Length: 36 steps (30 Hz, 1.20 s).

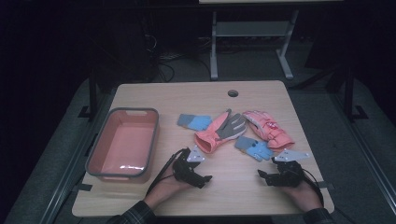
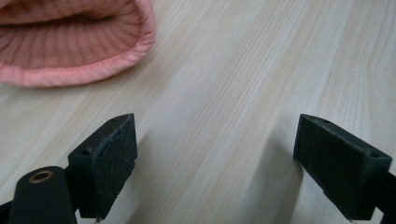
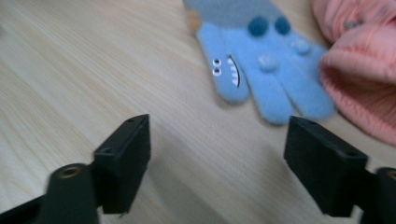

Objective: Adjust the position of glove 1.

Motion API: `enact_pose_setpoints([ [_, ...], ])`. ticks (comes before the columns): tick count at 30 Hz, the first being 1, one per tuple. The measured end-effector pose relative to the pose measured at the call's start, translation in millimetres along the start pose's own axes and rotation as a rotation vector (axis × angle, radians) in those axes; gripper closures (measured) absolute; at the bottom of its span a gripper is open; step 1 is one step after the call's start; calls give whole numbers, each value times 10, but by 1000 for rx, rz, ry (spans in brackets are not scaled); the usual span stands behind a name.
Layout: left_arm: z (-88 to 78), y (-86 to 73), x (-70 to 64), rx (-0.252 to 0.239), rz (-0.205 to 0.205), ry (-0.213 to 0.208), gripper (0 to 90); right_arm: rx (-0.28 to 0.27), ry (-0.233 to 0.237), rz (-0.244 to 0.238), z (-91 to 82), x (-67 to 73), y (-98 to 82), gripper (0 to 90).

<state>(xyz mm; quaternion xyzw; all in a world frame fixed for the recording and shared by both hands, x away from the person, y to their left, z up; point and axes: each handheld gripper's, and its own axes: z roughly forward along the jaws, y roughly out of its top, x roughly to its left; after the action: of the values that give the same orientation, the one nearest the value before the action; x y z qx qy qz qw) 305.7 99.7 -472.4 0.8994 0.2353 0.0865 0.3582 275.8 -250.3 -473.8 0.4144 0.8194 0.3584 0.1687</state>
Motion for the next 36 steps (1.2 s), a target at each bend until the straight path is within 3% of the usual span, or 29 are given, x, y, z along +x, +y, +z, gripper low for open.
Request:
enact_pose_setpoints([
  [7,-127,-96,72,-12,13,12,130,-13,14,1,-13,25,135,434],
  [10,-171,-146,102,-11,13,16,131,-11,21,4,11,2,213,556],
  [12,-194,-176,114,-16,6,15,132,-12,27,5,20,-9,233,582],
  [13,-203,-187,115,-19,3,16,132,-10,31,8,42,-15,282,671],
  [14,-205,-197,109,-21,-3,13,132,-10,31,8,42,-15,282,671],
  [20,-231,-247,88,4,22,-7,132,-21,44,-13,128,-48,408,881],
  [23,-251,-277,106,-2,26,-12,132,-16,51,-9,206,-87,466,898],
  [27,-253,-341,130,-49,32,-18,126,-7,39,-1,314,-156,560,899],
  [36,-257,-339,129,-44,30,-19,125,31,44,5,434,-239,586,898],
])
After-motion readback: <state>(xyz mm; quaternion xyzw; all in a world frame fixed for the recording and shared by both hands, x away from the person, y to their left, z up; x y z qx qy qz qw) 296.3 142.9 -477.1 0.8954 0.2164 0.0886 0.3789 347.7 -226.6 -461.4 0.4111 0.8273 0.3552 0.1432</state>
